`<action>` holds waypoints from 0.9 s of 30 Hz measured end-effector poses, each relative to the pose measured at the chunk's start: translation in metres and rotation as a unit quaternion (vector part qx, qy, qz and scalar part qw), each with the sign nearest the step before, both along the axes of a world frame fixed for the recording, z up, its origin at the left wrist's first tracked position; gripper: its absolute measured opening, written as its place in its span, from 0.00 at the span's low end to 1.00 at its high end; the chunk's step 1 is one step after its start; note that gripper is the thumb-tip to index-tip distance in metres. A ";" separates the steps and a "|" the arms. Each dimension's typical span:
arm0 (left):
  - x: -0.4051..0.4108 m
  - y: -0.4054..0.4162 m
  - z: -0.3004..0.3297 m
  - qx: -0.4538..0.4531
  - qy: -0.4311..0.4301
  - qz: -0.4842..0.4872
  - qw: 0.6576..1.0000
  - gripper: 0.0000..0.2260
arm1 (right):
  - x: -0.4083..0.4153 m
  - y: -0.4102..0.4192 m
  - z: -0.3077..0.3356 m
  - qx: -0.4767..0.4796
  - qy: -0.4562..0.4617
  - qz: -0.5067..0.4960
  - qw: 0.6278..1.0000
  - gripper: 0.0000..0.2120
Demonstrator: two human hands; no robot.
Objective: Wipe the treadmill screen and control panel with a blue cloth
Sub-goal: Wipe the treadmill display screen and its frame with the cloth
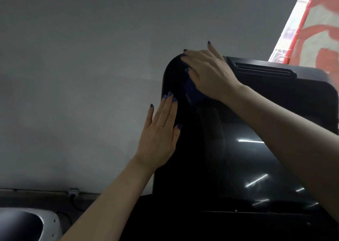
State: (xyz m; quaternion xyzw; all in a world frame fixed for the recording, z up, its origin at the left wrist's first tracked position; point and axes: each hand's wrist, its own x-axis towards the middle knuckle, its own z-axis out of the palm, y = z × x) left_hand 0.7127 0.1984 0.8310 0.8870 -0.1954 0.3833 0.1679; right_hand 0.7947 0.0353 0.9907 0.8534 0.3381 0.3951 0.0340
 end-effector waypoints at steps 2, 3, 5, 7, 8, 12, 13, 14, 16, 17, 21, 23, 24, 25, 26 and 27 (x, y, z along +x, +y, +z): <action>0.000 0.001 0.004 0.001 -0.004 -0.004 1.000 0.26 | 0.002 -0.006 0.003 0.040 0.000 -0.030 0.999 0.20; 0.002 0.001 0.007 -0.005 -0.006 -0.007 1.000 0.26 | 0.002 -0.003 0.002 0.049 0.002 -0.044 0.998 0.20; 0.007 -0.003 0.020 -0.026 -0.008 -0.010 1.000 0.27 | 0.001 0.006 -0.004 0.043 -0.003 -0.057 0.997 0.19; 0.016 -0.007 0.033 -0.041 -0.010 -0.005 0.999 0.27 | 0.001 0.003 -0.009 0.033 -0.011 -0.041 0.999 0.18; 0.020 -0.008 0.038 -0.040 -0.010 0.000 0.999 0.27 | 0.002 -0.006 -0.009 0.031 -0.013 -0.034 0.999 0.18; 0.030 -0.011 0.037 -0.022 -0.006 0.019 1.000 0.27 | 0.006 -0.035 -0.001 0.099 -0.013 -0.065 0.993 0.16; 0.031 -0.012 0.035 -0.025 -0.007 0.018 0.999 0.27 | 0.006 -0.033 -0.001 0.108 -0.013 -0.073 0.991 0.15; 0.031 -0.012 0.035 -0.030 -0.008 0.015 0.999 0.27 | 0.006 -0.028 -0.003 0.106 -0.013 -0.081 0.991 0.15; 0.030 -0.012 0.035 -0.033 -0.012 0.010 0.999 0.27 | 0.006 -0.024 -0.007 0.090 -0.016 -0.075 0.993 0.15; 0.030 -0.012 0.035 -0.030 -0.015 0.008 0.999 0.27 | 0.006 -0.026 -0.007 0.087 -0.017 -0.062 0.994 0.15; 0.029 -0.011 0.035 -0.026 -0.016 0.013 0.999 0.27 | 0.005 -0.045 -0.006 0.096 -0.035 -0.045 0.994 0.13; 0.029 -0.010 0.034 -0.023 -0.015 0.016 1.000 0.26 | 0.005 -0.043 -0.005 0.103 -0.022 -0.058 0.993 0.13; 0.029 -0.010 0.035 -0.019 -0.015 0.018 1.000 0.27 | 0.004 -0.040 -0.003 0.104 -0.006 -0.065 0.992 0.12; 0.028 -0.009 0.035 -0.014 -0.013 0.020 1.000 0.27 | 0.004 -0.039 0.000 0.105 0.012 -0.067 0.992 0.12; 0.028 -0.009 0.036 -0.008 -0.013 0.023 1.000 0.27 | 0.004 -0.039 0.004 0.109 0.021 -0.066 0.992 0.12; 0.027 -0.008 0.037 -0.002 -0.014 0.028 1.000 0.27 | 0.004 -0.042 0.009 0.117 0.019 -0.063 0.991 0.12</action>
